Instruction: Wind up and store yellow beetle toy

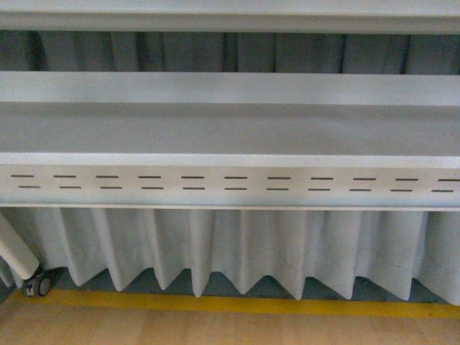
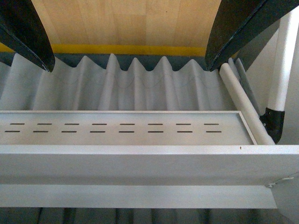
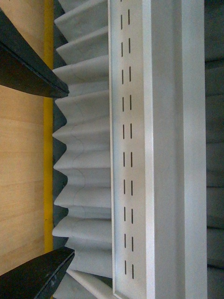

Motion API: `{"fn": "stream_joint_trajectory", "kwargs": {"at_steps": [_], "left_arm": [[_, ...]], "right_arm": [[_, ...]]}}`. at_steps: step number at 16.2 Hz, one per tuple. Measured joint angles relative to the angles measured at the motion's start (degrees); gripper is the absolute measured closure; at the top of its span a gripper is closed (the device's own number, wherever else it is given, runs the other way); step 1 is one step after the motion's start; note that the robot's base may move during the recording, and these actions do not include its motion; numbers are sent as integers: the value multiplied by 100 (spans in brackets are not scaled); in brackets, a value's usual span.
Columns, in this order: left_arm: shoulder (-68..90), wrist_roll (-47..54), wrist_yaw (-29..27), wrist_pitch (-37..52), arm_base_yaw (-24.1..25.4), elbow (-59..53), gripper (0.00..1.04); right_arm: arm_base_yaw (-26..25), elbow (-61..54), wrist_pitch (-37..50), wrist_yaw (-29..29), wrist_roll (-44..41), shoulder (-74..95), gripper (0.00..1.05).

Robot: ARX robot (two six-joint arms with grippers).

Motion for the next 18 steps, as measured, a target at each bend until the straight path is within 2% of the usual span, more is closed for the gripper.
{"fn": "stream_joint_trajectory", "kwargs": {"at_steps": [18], "left_arm": [[0,-2,-7,-2,0,0,7]], "right_arm": [[0,0,-4,-4,0,0,7]]}}
